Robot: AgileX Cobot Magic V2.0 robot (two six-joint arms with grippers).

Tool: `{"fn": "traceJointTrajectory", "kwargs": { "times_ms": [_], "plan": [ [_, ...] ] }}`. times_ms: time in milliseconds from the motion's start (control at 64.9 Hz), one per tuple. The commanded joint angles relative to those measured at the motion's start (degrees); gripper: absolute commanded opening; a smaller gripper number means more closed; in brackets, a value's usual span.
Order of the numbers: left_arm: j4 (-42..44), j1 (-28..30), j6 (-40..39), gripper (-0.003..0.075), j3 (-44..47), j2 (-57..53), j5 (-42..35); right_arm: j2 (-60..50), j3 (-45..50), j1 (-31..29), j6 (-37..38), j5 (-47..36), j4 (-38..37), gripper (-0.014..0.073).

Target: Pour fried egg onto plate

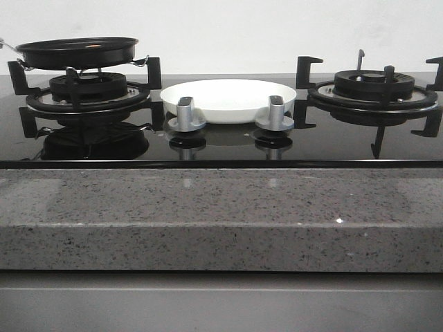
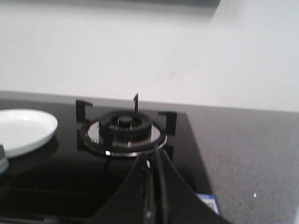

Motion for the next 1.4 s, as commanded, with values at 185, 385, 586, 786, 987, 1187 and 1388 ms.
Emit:
{"fn": "traceJointTrajectory", "kwargs": {
  "times_ms": [185, 385, 586, 786, 987, 1187, 1388],
  "plan": [
    [0.2, -0.5, -0.5, -0.0019, -22.6, 12.5, 15.1, 10.2, -21.0, -0.3, -0.3, 9.4, -0.6, -0.0069],
    [0.2, -0.5, -0.5, -0.0019, -33.2, 22.6, 27.0, 19.8, -31.3, -0.3, -0.3, 19.1, 1.3, -0.0069],
    [0.2, -0.5, -0.5, -0.0019, -34.4, 28.8, 28.1, 25.1, -32.0, -0.3, -0.3, 22.6, 1.3, -0.0069],
    [0.0, -0.5, -0.5, -0.0019, -34.4, 31.7, 28.0, 26.8, -31.7, -0.3, -0.3, 23.5, 1.3, -0.0069],
    [0.0, -0.5, -0.5, -0.0019, -34.4, 32.4, 28.0, 26.8, -31.7, -0.3, -0.3, 23.5, 1.3, -0.0069],
    [0.2, -0.5, -0.5, -0.0013, -34.3, 32.5, 27.4, 26.8, -31.7, -0.4, -0.3, 23.2, 1.3, -0.005],
    [0.5, -0.5, -0.5, 0.0391, -34.3, 33.0, 26.1, 26.8, -31.7, -0.4, -0.3, 20.3, -1.0, 0.0376]
  ]
}}
